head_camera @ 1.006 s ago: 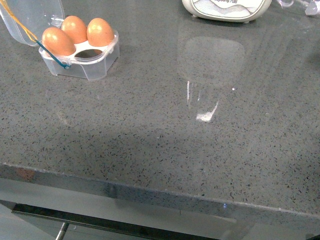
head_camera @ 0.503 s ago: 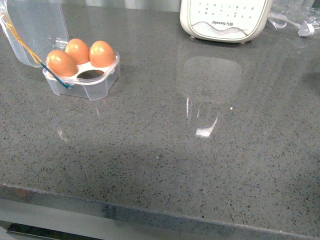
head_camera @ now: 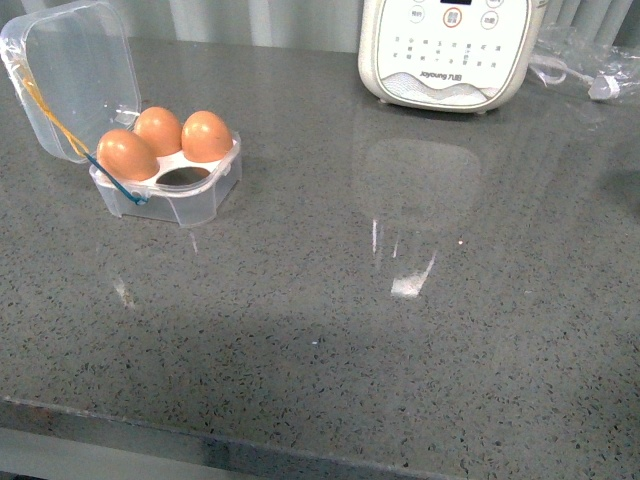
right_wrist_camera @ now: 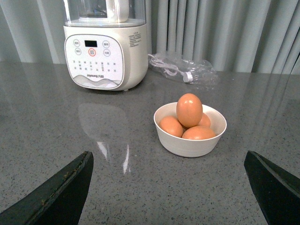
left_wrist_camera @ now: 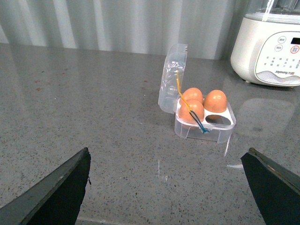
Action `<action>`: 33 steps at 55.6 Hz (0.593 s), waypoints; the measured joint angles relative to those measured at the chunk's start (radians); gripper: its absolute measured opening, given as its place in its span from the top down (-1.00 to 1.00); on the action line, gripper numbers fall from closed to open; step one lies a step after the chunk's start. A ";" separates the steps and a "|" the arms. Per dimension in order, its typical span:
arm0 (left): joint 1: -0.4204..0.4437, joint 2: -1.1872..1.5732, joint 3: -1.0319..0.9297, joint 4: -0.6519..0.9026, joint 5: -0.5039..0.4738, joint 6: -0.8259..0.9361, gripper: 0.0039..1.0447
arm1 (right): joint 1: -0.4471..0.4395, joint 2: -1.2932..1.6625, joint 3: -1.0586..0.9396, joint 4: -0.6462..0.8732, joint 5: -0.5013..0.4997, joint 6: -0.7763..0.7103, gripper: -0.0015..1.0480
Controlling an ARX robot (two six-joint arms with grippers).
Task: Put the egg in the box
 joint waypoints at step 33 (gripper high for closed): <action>0.000 0.000 0.000 0.000 0.000 0.000 -0.87 | -0.022 0.629 0.156 0.480 0.254 -0.003 -0.86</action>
